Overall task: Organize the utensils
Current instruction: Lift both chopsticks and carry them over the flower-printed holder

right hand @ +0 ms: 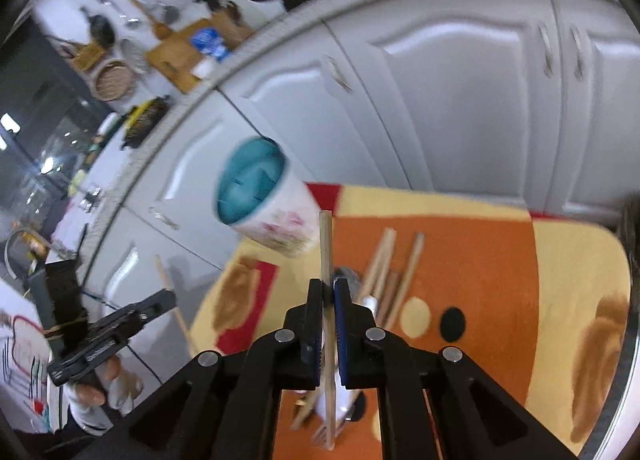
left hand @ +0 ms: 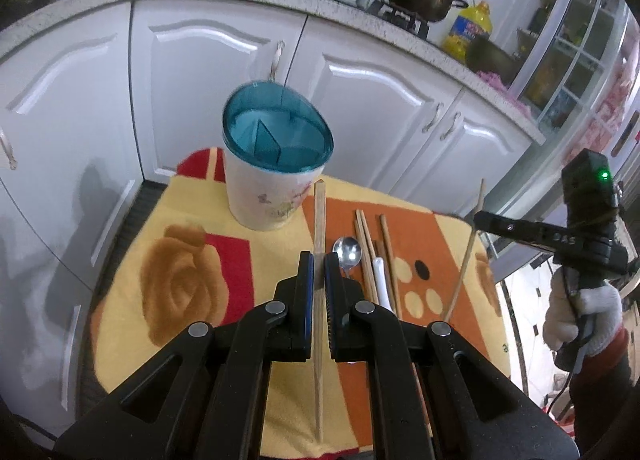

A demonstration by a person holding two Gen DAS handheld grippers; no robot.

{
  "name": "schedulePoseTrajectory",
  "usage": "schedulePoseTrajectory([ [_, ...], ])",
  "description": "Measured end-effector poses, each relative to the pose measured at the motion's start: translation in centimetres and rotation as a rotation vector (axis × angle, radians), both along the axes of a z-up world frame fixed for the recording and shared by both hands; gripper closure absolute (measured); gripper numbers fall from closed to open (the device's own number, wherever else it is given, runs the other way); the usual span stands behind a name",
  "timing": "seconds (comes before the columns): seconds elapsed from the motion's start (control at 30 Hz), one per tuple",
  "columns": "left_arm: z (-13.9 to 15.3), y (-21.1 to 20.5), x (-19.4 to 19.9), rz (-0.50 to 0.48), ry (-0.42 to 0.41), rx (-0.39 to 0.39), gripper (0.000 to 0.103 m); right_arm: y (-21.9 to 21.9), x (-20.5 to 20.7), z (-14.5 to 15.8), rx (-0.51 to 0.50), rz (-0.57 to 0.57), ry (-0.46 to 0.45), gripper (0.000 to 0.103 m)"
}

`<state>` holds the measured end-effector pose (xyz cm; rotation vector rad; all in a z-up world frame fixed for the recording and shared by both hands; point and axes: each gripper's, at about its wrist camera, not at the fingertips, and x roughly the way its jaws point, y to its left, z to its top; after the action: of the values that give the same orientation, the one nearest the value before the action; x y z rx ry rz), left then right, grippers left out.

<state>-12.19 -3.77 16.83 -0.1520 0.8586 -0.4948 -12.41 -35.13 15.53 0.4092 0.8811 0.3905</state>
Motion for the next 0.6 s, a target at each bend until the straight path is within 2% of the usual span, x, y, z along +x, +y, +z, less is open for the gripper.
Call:
schedulePoseTrajectory([
  [0.33, 6.1, 2.5, 0.5, 0.023, -0.117, -0.057, 0.099, 2.0, 1.2, 8.5, 0.022, 0.074, -0.188, 0.098],
  [0.5, 10.8, 3.5, 2.8, 0.050, -0.205, -0.090, 0.099, 3.3, 3.9, 12.5, 0.024, 0.058, -0.268, 0.098],
  [0.6, 13.1, 3.5, 4.5, 0.076, -0.264, -0.081, 0.099, 4.3, 6.5, 14.4, 0.007, 0.033, -0.302, 0.098],
])
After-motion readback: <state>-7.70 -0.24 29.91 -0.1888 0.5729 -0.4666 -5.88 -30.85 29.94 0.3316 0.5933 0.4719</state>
